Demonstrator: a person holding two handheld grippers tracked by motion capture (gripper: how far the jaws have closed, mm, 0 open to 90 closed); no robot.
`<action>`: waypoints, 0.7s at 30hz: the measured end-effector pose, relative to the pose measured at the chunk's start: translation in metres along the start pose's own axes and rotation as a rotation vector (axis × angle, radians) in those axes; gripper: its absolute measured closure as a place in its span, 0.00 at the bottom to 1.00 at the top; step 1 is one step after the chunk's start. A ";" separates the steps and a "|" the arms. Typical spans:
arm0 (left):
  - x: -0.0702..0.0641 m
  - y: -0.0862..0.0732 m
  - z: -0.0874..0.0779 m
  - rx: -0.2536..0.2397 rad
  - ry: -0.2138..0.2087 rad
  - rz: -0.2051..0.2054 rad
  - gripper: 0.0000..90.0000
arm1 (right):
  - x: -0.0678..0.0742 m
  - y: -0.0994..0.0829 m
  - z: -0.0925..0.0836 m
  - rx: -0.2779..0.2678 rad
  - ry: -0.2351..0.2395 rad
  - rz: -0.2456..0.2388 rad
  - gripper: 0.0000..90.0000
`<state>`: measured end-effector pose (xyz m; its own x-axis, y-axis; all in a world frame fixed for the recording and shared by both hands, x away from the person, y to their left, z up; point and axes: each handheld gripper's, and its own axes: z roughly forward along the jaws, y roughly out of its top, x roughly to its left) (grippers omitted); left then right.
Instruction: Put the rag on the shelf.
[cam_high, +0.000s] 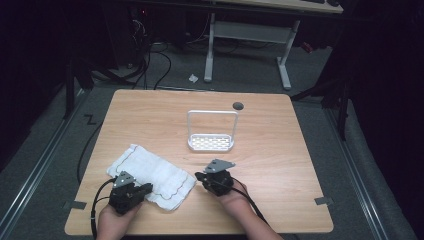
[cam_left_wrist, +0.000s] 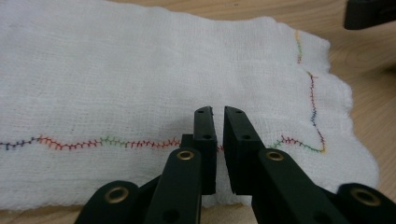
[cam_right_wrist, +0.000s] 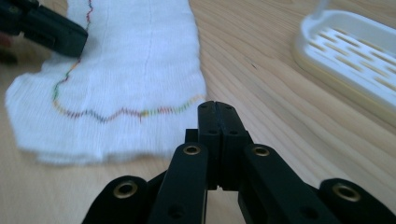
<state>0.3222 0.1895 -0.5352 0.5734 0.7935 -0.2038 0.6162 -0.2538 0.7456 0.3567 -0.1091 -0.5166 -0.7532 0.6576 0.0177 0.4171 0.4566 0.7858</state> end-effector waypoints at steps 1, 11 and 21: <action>0.000 0.000 0.000 0.000 0.000 0.000 0.92 | 0.001 0.004 0.008 0.009 0.004 -0.003 1.00; -0.004 -0.001 0.003 -0.005 -0.015 0.013 0.87 | 0.007 -0.002 0.028 0.061 0.023 -0.009 1.00; -0.041 0.003 0.018 0.025 -0.105 0.107 0.83 | 0.028 -0.050 -0.033 0.071 0.043 -0.013 1.00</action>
<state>0.3101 0.1462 -0.5362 0.6888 0.6996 -0.1902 0.5613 -0.3486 0.7506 0.2980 -0.1338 -0.5348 -0.7794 0.6255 0.0356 0.4409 0.5073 0.7404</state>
